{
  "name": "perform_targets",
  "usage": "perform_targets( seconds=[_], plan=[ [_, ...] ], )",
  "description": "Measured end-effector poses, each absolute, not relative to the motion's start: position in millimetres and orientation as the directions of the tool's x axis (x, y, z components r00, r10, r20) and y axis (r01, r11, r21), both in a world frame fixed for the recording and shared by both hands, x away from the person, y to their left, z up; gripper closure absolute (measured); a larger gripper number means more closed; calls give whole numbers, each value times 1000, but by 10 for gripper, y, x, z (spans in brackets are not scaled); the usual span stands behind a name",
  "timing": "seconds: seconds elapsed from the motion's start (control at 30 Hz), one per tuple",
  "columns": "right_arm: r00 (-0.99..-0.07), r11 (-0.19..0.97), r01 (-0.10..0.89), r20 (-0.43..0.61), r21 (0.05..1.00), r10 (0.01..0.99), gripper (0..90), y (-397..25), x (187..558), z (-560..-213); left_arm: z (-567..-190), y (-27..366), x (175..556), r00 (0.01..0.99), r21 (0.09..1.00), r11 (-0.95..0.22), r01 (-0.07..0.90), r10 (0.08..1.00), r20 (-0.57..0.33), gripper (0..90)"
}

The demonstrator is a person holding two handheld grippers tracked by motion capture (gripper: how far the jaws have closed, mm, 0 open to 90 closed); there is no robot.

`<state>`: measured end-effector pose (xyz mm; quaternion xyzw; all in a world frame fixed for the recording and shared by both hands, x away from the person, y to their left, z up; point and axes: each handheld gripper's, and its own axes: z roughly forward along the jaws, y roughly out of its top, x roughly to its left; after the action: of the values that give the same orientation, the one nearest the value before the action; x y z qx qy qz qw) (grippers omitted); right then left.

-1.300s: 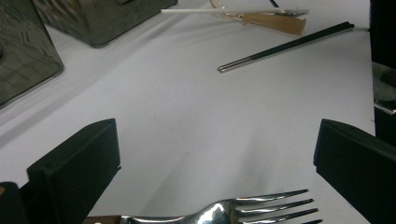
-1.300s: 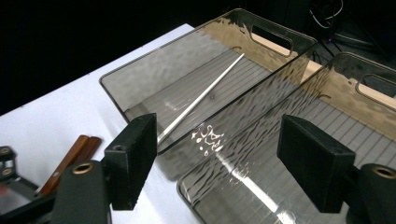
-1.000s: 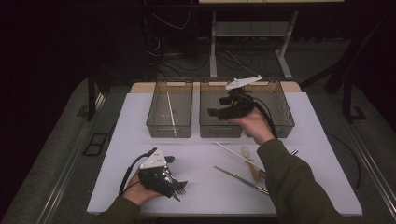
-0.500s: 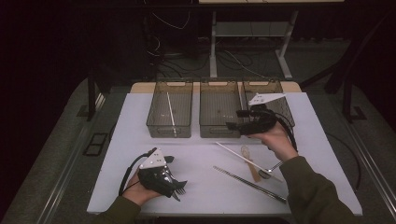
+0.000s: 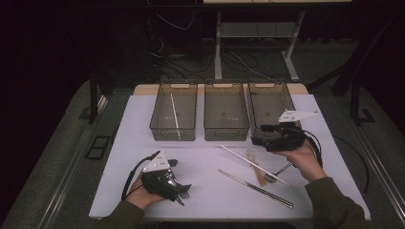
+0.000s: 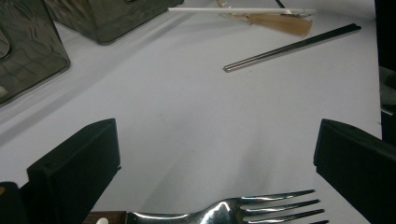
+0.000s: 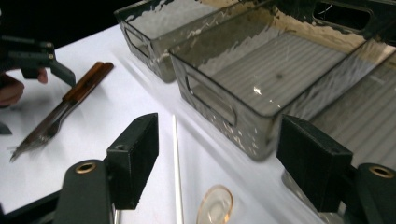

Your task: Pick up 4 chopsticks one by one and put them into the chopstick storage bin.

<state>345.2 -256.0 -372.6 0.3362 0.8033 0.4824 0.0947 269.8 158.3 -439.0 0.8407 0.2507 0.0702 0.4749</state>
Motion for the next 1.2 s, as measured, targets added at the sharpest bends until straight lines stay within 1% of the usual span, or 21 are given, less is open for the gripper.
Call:
perform_targets(
  seconds=[0.27, 0.5, 0.57, 0.6, 0.77, 0.9, 0.97, 1.2],
  plan=[
    [-766, 320, 457, 184, 830, 616, 327, -2733, 3304, -3820, -4387, 1585, 2698, 866, 835, -423, 353, 485, -120, 0],
    [-763, 329, 476, 198, 816, 615, 375, -2846, 3178, -3880, -4380, 1582, 2690, 868, 835, -423, 350, 482, -119, 0],
    [-758, 338, 483, 193, 808, 623, 397, -2878, 3136, -3908, -4380, 1583, 2690, 868, 835, -424, 350, 482, -119, 0],
    [-757, 338, 485, 194, 807, 624, 429, -2887, 3123, -3918, -4380, 1580, 2687, 867, 835, -422, 352, 483, -122, 0],
    [-755, 362, 507, 201, 782, 624, 486, -2943, 3036, -3996, -4381, 1577, 2684, 868, 835, -424, 351, 482, -120, 0],
    [-749, 374, 525, 207, 764, 629, 502, -2973, 2976, -4066, -4380, 1576, 2684, 868, 834, -426, 351, 481, -119, 0],
    [-741, 376, 541, 215, 752, 637, 524, -2980, 2956, -4107, -4381, 1575, 2686, 869, 834, -427, 350, 480, -119, 0],
    [-745, 412, 555, 212, 722, 632, 607, -2905, 3016, -4241, -4379, 1572, 2684, 871, 833, -431, 346, 478, -115, 0]
  ],
)
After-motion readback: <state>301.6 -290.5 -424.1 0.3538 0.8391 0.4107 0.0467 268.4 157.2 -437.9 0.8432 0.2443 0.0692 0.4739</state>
